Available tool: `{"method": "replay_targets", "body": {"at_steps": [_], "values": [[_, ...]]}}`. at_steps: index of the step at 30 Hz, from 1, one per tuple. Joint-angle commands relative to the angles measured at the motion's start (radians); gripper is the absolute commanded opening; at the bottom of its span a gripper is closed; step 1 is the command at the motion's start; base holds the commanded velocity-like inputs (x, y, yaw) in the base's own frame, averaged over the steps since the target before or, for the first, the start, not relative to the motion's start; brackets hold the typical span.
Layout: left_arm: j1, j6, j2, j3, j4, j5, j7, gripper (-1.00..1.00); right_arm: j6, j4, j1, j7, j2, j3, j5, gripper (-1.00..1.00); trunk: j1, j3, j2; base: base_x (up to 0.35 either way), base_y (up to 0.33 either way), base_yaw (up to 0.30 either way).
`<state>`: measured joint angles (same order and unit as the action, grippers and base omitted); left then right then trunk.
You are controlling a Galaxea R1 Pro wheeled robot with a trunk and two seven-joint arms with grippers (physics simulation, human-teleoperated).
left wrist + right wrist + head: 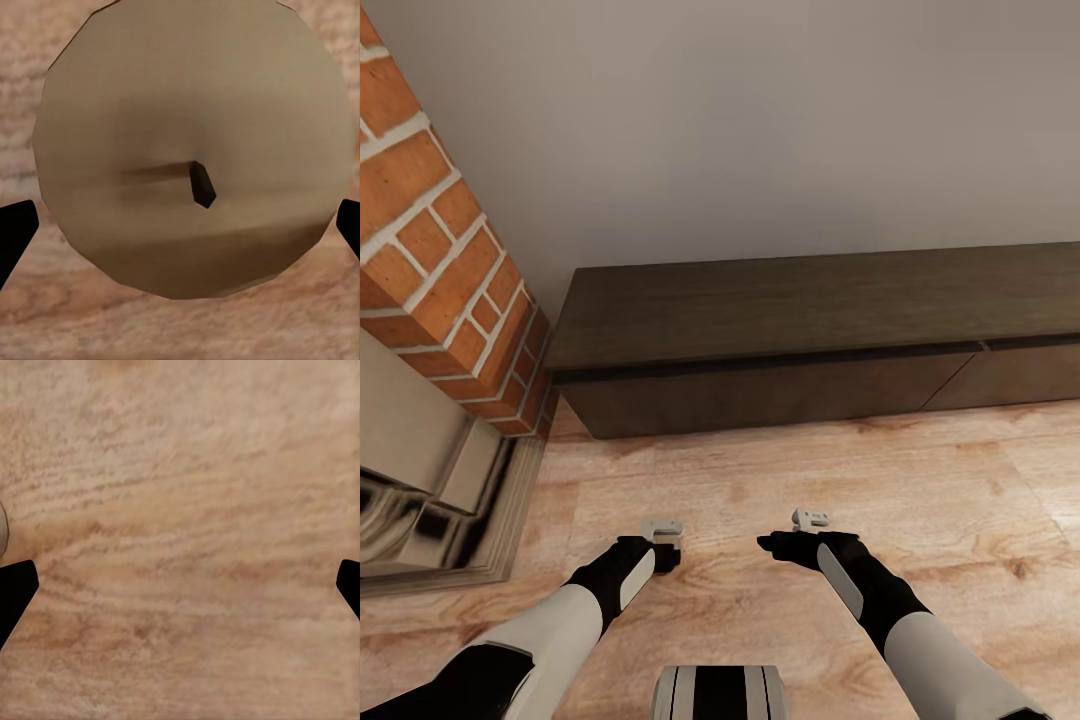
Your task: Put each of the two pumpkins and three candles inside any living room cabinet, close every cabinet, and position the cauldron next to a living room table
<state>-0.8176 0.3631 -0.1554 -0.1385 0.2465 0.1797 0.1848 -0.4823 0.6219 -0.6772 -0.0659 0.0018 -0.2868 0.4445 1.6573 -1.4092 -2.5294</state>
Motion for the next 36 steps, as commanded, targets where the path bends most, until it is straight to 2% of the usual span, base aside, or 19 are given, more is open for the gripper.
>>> {"method": "replay_targets", "body": {"at_steps": [1, 6, 22, 27, 36], "values": [[0.0, 0.005, 0.0, -0.008, 0.002, 0.01, 0.007, 1.0, -0.004, 0.001, -0.001, -0.002, 0.0, 0.0, -0.001, 1.0, 0.0, -0.001, 0.0, 0.0, 0.0, 0.0], [0.0, 0.005, 0.0, -0.008, 0.002, 0.01, 0.007, 1.0, -0.004, 0.001, 0.0, -0.002, 0.0, 0.0, -0.001, 1.0, 0.002, -0.02, -0.001, 0.0, 0.0, 0.0], [0.0, 0.005, 0.0, -0.008, 0.002, 0.01, 0.004, 1.0, -0.004, -0.001, -0.001, -0.001, 0.0, -0.001, -0.001, 1.0, 0.002, -0.02, -0.001, 0.0, 0.0, 0.0], [0.0, 0.005, 0.0, -0.008, 0.002, 0.01, 0.002, 1.0, -0.004, -0.001, 0.0, -0.001, 0.0, -0.001, -0.001, 1.0, 0.004, -0.039, -0.003, 0.0, 0.0, 0.0], [0.0, 0.005, 0.0, -0.008, 0.002, 0.01, 0.002, 1.0, -0.004, -0.004, 0.0, 0.0, 0.0, -0.002, -0.003, 1.0, 0.004, -0.039, -0.003, 0.031, 0.0, 0.0]]}}
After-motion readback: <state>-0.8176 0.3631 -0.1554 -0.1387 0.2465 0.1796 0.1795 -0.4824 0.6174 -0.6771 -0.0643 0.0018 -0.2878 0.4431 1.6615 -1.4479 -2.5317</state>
